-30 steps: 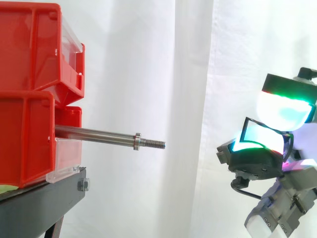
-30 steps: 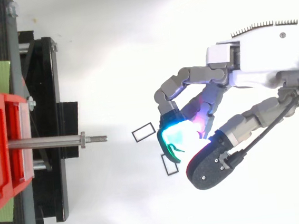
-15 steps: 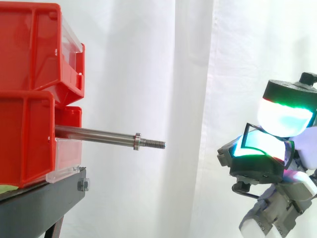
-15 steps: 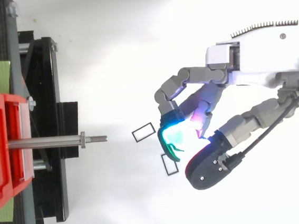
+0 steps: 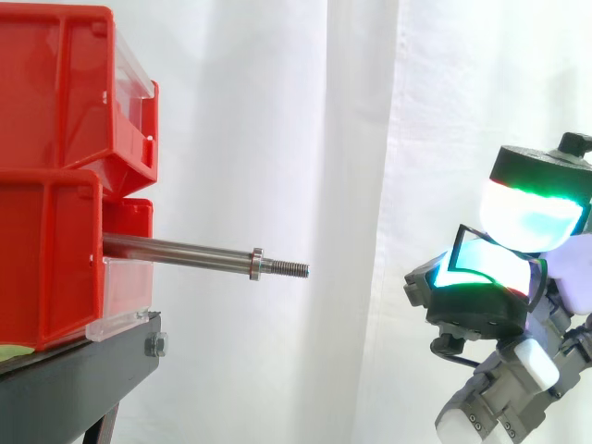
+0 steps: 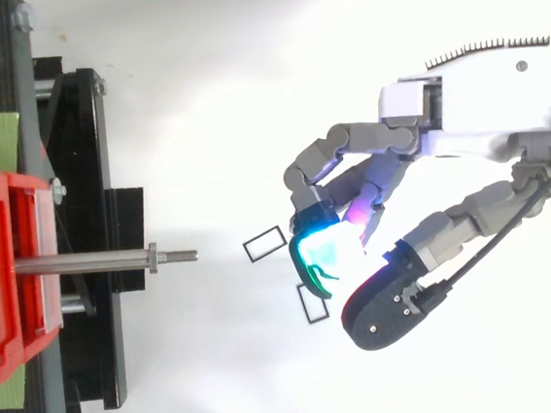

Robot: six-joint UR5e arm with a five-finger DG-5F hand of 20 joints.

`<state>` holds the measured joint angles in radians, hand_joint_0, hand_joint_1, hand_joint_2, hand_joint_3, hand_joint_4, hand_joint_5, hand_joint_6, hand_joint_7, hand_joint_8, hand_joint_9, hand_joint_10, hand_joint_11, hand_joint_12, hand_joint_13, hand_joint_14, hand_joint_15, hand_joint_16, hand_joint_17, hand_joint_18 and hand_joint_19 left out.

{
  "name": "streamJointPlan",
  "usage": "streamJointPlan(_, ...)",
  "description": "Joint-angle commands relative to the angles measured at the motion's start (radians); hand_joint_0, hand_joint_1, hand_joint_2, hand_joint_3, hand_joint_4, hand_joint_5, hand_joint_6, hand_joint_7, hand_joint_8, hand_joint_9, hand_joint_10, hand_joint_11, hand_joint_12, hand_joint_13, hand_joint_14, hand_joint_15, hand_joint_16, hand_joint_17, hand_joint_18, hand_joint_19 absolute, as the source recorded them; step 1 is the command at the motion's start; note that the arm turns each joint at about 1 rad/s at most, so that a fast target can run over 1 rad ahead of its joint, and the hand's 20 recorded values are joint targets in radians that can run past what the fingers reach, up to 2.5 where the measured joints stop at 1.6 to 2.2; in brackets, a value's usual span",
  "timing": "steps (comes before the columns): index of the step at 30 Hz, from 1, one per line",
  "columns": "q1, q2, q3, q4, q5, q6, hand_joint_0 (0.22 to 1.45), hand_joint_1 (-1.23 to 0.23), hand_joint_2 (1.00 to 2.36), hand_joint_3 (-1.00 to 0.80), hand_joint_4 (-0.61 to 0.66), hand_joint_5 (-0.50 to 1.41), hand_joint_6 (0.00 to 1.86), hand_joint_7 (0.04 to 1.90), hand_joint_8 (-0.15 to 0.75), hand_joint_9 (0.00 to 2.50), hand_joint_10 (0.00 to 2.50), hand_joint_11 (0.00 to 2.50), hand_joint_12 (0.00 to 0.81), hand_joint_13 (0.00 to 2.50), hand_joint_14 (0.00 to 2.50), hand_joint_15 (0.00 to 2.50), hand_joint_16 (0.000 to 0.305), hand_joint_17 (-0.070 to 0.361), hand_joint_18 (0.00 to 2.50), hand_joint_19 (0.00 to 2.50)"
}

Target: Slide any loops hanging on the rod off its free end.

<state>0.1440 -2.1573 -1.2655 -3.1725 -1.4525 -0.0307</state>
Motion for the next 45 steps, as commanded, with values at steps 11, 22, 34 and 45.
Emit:
streamJointPlan(11, 0.000, 0.000, 0.000, 0.000, 0.001, 0.000, 0.63, -0.65, 1.01, -0.34, 0.07, -0.19, 0.88, 1.36, 0.320, 0.82, 0.00, 0.14, 0.241, 0.54, 0.00, 0.00, 0.040, 0.091, 0.42, 0.03)
streamJointPlan(22, 0.000, 0.000, 0.000, 0.000, 0.000, 0.000, 0.64, -0.63, 1.01, -0.35, 0.07, -0.20, 0.89, 1.35, 0.309, 0.81, 0.00, 0.13, 0.238, 0.51, 0.00, 0.00, 0.041, 0.092, 0.39, 0.03)
streamJointPlan(34, 0.000, 0.000, 0.000, 0.000, 0.001, 0.000, 0.63, -0.59, 1.01, -0.35, 0.08, -0.21, 0.90, 1.36, 0.304, 0.83, 0.00, 0.09, 0.238, 0.49, 0.00, 0.00, 0.041, 0.093, 0.33, 0.02)
streamJointPlan(45, 0.000, 0.000, 0.000, -0.001, 0.000, 0.000, 0.63, -0.58, 1.01, -0.36, 0.07, -0.21, 0.90, 1.34, 0.287, 0.81, 0.00, 0.12, 0.239, 0.47, 0.00, 0.00, 0.041, 0.093, 0.30, 0.01)
